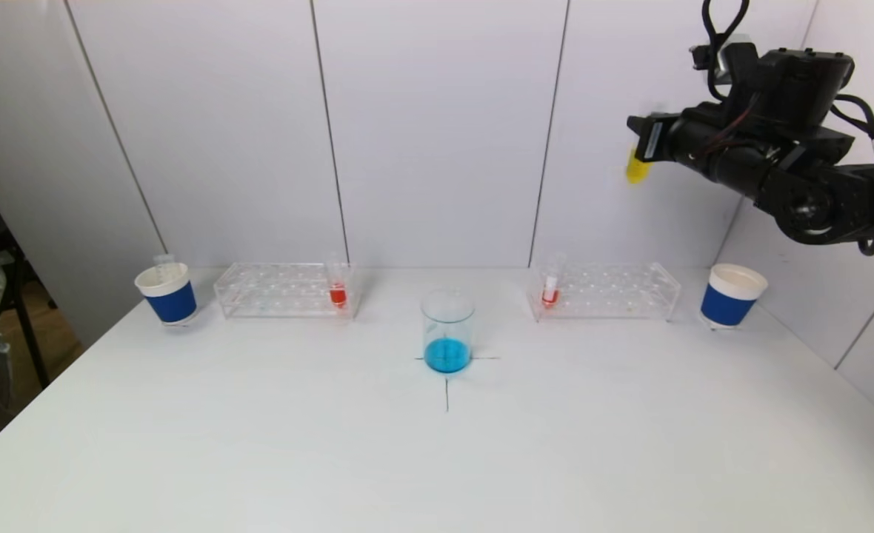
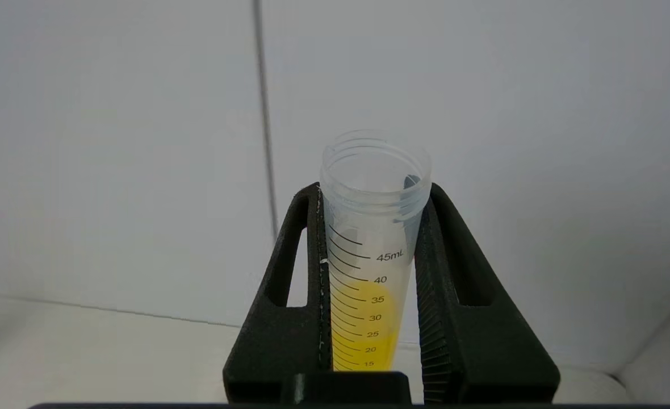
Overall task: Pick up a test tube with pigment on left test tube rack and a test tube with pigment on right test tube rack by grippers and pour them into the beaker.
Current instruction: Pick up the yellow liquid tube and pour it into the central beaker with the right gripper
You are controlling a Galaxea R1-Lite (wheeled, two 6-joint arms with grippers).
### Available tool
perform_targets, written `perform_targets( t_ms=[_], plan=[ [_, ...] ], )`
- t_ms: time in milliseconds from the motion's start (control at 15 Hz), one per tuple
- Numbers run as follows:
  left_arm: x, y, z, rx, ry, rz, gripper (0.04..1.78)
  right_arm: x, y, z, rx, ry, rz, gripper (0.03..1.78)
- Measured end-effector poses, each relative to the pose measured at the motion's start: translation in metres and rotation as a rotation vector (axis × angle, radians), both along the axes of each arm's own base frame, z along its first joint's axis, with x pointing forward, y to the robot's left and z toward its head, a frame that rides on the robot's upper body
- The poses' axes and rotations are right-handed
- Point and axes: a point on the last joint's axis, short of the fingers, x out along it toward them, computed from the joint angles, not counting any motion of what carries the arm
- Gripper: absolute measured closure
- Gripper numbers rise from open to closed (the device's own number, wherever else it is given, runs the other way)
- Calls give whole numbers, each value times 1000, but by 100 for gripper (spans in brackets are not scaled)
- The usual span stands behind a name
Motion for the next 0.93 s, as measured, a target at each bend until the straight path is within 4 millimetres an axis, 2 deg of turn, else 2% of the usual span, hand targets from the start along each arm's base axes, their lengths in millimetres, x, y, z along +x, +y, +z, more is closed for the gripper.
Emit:
perform_targets(
  t_ms=[200, 333, 600, 933],
  plan=[
    [0, 0, 0, -1, 0, 1, 6, -5, 31, 21, 0, -60, 173, 133],
    [0, 0, 0, 0, 0, 1, 6, -8, 44, 28, -9, -86, 295, 133],
    [0, 0, 0, -1, 0, 1, 6, -3, 67, 30, -33, -115, 497, 133],
    [0, 0, 0, -1, 0, 0, 6, 16, 92, 27, -146, -172, 695, 133]
  ],
)
